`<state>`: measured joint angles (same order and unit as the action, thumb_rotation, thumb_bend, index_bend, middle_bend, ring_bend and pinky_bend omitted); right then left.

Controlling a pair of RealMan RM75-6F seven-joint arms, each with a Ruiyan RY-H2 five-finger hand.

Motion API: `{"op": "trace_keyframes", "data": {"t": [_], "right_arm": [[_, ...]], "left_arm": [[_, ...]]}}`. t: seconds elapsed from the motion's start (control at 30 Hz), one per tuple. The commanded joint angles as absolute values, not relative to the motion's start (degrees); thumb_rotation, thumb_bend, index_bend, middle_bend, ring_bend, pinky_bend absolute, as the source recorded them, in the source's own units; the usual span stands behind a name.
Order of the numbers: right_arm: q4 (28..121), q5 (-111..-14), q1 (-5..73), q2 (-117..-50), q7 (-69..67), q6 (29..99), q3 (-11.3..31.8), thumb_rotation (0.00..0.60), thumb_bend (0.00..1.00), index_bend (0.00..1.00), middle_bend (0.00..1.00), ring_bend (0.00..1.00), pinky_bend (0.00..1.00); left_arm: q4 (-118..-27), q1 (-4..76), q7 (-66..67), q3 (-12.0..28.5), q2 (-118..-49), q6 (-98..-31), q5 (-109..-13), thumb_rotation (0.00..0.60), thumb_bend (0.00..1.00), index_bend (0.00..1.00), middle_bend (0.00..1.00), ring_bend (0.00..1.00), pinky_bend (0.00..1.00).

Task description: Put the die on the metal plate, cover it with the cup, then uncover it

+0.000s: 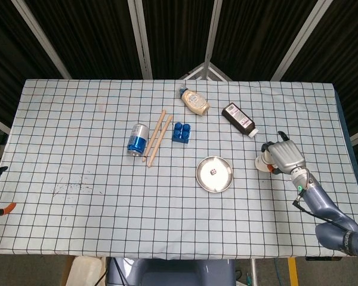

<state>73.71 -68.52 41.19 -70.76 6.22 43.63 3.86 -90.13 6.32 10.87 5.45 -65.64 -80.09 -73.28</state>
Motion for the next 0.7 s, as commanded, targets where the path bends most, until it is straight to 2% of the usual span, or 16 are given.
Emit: {"op": "trace_keyframes", "data": {"t": [0.03, 0.43, 0.53, 0.7], "right_arm": [[70.7, -69.2, 41.0, -72.5, 3.7, 42.3, 3.7, 0.6, 0.5, 0.49, 0.42, 0.44, 0.06], [67.4, -72.8, 41.0, -74.4, -1.3, 42.4, 4.0, 0.6, 0.5, 0.49, 0.42, 0.44, 0.06], [66.9, -72.8, 40.9, -74.7, -1.8, 42.1, 4.0, 0.6, 0.49, 0.46, 0.42, 0.44, 0.06], [66.6, -72.7, 40.8, -74.6, -1.9, 41.9, 4.1, 0.6, 0.26, 0.31, 0.38, 0.41, 0.06]], "left_arm": [[-90.0, 6.5, 11.4, 5.5, -65.9, -79.8, -72.9, 0.6, 0.13, 0.16, 0.0, 0.0, 0.06], [-90.0, 6.9, 12.5, 5.5, -66.5, -79.4, -72.6, 0.6, 0.13, 0.16, 0.0, 0.0, 0.06], [-90.0, 6.8, 12.4, 5.5, -66.4, -79.5, -72.5, 0.6, 0.13, 0.16, 0.0, 0.0, 0.06], [-89.9, 6.7, 12.3, 5.6, -66.3, -79.6, -72.4, 0.6, 0.13, 0.16, 0.0, 0.0, 0.06]]}}
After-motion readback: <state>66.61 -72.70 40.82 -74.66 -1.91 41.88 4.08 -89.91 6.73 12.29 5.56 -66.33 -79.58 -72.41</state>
